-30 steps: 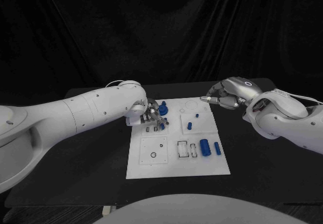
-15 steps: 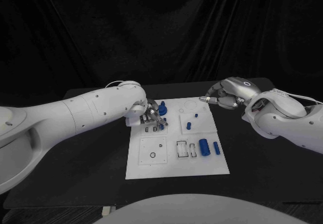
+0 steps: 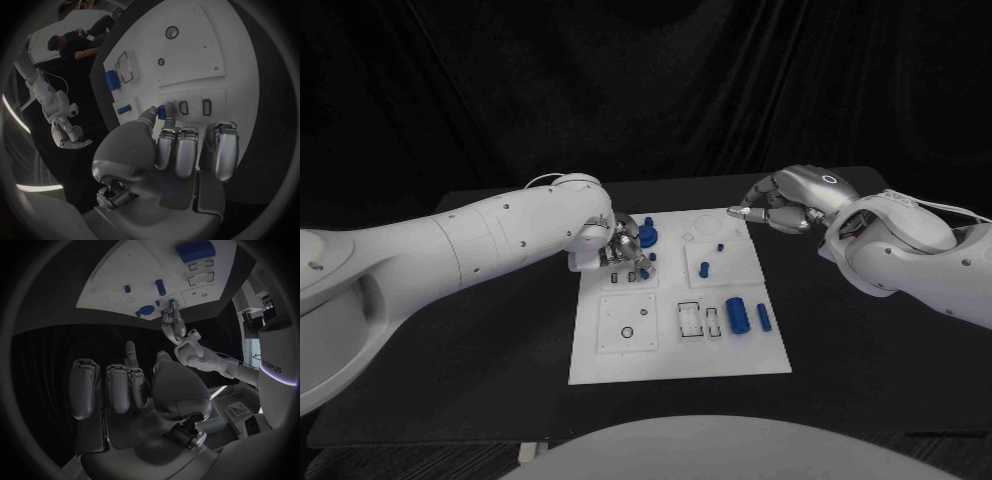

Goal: Assemble the parts on the task board

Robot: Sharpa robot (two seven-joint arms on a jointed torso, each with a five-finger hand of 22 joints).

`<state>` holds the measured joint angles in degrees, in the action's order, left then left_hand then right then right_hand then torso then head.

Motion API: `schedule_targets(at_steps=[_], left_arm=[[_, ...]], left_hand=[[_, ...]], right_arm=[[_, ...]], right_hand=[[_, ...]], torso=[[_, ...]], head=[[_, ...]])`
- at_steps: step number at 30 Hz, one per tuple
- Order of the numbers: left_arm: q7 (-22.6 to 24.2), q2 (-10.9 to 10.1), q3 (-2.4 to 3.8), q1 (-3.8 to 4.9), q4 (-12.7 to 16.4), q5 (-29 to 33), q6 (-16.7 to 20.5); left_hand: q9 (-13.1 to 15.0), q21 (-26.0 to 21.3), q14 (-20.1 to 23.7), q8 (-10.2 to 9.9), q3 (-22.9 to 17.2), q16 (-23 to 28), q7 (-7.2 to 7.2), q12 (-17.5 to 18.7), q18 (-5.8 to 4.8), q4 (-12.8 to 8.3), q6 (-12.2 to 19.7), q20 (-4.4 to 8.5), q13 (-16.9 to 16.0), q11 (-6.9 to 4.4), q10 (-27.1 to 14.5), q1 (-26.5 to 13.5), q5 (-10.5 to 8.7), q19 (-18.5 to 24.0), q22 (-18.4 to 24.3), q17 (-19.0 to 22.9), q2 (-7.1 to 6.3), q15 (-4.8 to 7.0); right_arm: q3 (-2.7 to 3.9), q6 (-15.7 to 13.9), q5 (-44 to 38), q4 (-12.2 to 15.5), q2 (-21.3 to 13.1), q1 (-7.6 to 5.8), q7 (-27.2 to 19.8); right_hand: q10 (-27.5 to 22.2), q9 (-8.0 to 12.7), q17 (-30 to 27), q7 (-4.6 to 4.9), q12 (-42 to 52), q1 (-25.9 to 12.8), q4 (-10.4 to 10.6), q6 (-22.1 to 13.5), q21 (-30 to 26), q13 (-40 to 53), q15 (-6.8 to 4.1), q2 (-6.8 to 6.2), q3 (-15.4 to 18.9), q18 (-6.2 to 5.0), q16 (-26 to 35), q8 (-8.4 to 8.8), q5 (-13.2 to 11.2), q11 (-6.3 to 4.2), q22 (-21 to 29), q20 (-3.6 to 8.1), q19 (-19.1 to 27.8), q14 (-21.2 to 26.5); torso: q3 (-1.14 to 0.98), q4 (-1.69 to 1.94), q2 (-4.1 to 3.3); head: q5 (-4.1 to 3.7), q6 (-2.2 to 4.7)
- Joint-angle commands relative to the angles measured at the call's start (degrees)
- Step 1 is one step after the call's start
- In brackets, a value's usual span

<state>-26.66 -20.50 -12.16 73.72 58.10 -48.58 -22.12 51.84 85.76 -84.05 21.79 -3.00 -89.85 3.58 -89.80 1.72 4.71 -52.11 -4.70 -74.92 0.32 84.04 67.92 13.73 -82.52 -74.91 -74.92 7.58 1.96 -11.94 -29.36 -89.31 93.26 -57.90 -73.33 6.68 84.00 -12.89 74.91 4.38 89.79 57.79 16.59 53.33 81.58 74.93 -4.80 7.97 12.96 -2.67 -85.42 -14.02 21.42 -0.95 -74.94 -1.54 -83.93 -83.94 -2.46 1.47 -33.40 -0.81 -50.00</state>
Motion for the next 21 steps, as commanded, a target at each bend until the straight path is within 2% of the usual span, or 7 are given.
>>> schedule_targets(at_steps=[1,2,6,9,13,14,21], left_arm=[[0.5,-0.1,0.04,-0.12,0.3,0.1,-0.4],[0.6,-0.2,0.04,-0.12,0.4,0.1,-0.3],[0.8,-0.6,0.04,-0.12,0.6,0.1,0.1],[1.1,-1.0,0.04,-0.12,1.1,0.1,0.3],[1.3,-1.5,0.04,-0.12,1.7,0.1,0.7],[1.3,-1.6,0.04,-0.12,1.8,0.1,0.9],[1.6,-3.2,0.04,-0.11,3.5,0.1,2.3]], left_hand=[[0.2,-0.4,-6.0,-0.5,-1.3,-0.2,-0.25,-0.2,0.40,-0.7,-0.1,0.47,-15.1,-0.37,6.0,0.8,1.71,0.1,-9.6,-15.1,-0.24,0.35],[0.4,-0.4,-6.0,-0.9,-2.7,-0.2,-0.26,-0.2,0.39,-1.3,-0.2,0.56,-15.1,-0.38,6.0,0.8,3.20,0.1,-9.6,-15.1,-0.51,0.39],[0.9,-0.5,-6.0,-1.5,-6.1,-0.2,-0.31,-0.2,0.39,-2.9,-0.3,0.63,-15.1,-0.47,6.0,1.0,4.93,0.1,-9.7,-15.1,-1.30,0.45],[1.7,-0.6,-6.0,-2.0,-10.3,-0.2,-0.24,-0.2,0.39,-4.5,-0.5,0.68,-15.1,-0.46,6.0,0.1,7.60,0.0,-9.8,-15.1,-2.55,0.45],[2.6,-0.6,-6.0,-2.1,-13.7,-0.2,-0.21,-0.2,0.36,-5.4,-0.8,0.70,-15.1,-0.46,6.0,-1.3,8.88,-0.2,-10.0,-15.1,-3.53,0.42],[3.1,-0.6,-6.0,-2.1,-15.5,-0.2,-0.19,-0.2,0.34,-5.9,-1.0,0.69,-15.1,-0.43,6.0,-1.9,10.02,-0.3,-10.1,-15.1,-4.01,0.49],[3.9,-0.6,-6.0,-2.1,-18.1,-0.2,-0.17,-0.2,0.30,-6.5,-1.2,0.69,-15.1,-0.49,6.0,-3.2,11.23,-0.5,-10.3,-15.1,-4.78,0.54]], right_arm=[[0.04,0.2,-0.1,-0.1,0.0,0.13,0.3],[0.04,0.2,-0.1,-0.1,0.0,0.13,0.3],[0.04,0.3,0.0,-0.3,0.1,0.13,0.3],[0.04,0.5,0.1,-0.4,0.1,0.14,0.3],[0.04,0.6,0.1,-0.5,0.2,0.16,0.3],[0.04,0.7,0.1,-0.5,0.2,0.17,0.4],[0.04,1.2,0.1,-0.5,0.2,0.21,0.6]], right_hand=[[6.0,-0.1,2.1,0.03,0.2,0.1,0.0,0.5,-0.2,15.1,0.46,0.35,0.2,0.39,0.2,-0.30,-0.3,0.47,-12.0,-0.27,-2.8,-3.9],[6.0,-0.1,2.1,0.03,0.2,0.1,0.0,0.5,-0.2,15.1,0.46,0.35,0.2,0.39,0.2,-0.30,-0.3,0.47,-12.0,-0.27,-2.8,-3.9],[6.0,-0.1,2.1,0.03,0.2,0.1,0.0,0.5,-0.2,15.1,0.46,0.35,0.2,0.39,0.2,-0.30,-0.3,0.47,-12.0,-0.27,-2.8,-3.9],[6.0,-0.1,2.1,0.02,0.2,0.3,-0.1,0.6,-0.1,15.1,0.48,0.41,0.2,0.40,0.2,-0.31,-0.3,0.52,-12.0,-0.29,-2.8,-3.9],[6.0,-0.1,2.0,0.00,0.2,0.4,-0.1,0.7,-0.2,15.1,0.51,0.49,0.2,0.38,0.3,-0.33,-0.3,0.56,-12.0,-0.31,-2.7,-3.9],[6.0,-0.1,2.0,0.00,0.2,0.4,-0.1,0.7,-0.2,15.1,0.51,0.49,0.2,0.38,0.3,-0.33,-0.3,0.56,-12.0,-0.31,-2.7,-3.9],[6.0,-0.1,2.0,0.00,0.2,0.5,-0.1,0.7,-0.2,15.1,0.53,0.55,0.2,0.37,0.3,-0.33,-0.3,0.59,-12.0,-0.33,-2.7,-3.9]], torso=[[0.00,0.03,-0.02],[0.00,0.04,-0.02],[0.02,0.04,0.02],[0.04,0.04,0.01],[0.05,0.07,0.03],[0.05,0.07,0.02],[0.05,0.05,0.01]], head=[[0.09,0.00],[0.10,0.00],[0.20,0.00],[0.28,0.00],[0.35,0.00],[0.39,0.00],[0.50,0.00]])
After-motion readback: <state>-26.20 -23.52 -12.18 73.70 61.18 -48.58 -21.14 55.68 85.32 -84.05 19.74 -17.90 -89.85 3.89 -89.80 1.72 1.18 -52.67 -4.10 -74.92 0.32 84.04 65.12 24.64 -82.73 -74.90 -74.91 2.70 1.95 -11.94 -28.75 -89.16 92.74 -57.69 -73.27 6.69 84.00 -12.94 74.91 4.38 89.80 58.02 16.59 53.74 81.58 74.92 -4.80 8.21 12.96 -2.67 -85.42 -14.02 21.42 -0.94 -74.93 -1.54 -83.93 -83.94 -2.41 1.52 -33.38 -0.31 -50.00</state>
